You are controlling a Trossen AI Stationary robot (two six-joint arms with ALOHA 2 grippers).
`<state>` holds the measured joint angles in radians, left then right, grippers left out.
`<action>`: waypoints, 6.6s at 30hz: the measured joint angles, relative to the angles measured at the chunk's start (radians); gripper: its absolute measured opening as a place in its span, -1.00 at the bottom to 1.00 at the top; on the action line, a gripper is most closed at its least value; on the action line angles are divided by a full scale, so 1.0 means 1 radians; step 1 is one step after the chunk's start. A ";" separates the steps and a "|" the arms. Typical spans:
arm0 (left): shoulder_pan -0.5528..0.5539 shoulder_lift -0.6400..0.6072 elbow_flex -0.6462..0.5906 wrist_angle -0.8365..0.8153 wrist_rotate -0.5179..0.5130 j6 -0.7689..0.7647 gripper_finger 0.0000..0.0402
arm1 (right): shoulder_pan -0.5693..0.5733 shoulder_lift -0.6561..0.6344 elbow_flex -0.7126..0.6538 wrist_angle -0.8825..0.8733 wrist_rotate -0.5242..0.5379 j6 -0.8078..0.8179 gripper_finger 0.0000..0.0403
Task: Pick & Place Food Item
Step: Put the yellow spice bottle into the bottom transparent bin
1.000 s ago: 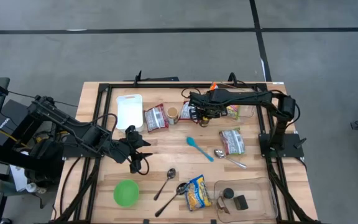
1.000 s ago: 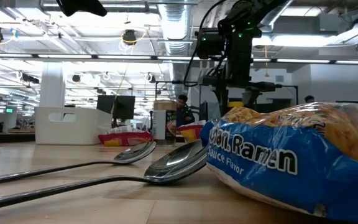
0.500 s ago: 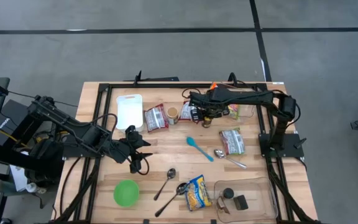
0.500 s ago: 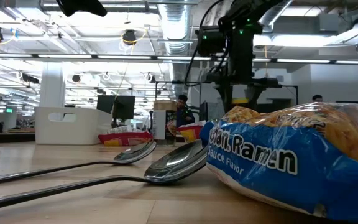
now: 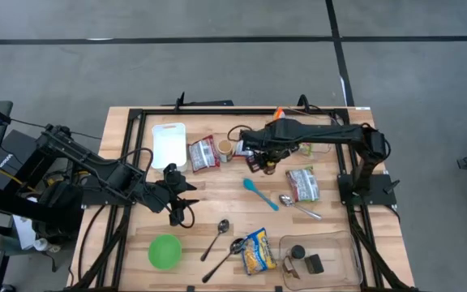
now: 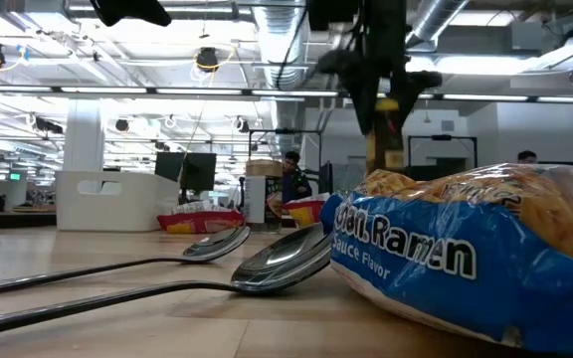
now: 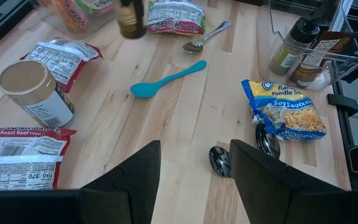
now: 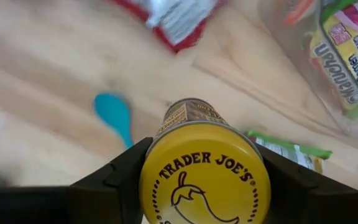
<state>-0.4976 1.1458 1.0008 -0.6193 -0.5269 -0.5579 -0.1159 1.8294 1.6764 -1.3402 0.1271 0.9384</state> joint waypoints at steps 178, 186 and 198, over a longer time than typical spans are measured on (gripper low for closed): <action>0.000 -0.001 0.000 0.000 0.000 0.000 -0.07 | 1.216 -0.005 0.129 -0.231 -0.048 -0.232 0.09; 0.000 -0.001 0.000 0.000 0.000 0.000 -0.07 | 1.217 -0.005 0.091 -0.231 -0.048 -0.197 0.09; 0.000 -0.001 0.000 0.000 0.000 0.000 -0.07 | 1.228 -0.005 0.056 -0.217 -0.047 -0.148 0.09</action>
<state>-0.4978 1.1450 1.0010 -0.6195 -0.5268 -0.5581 1.1125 1.8240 1.7321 -1.5570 0.0802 0.7908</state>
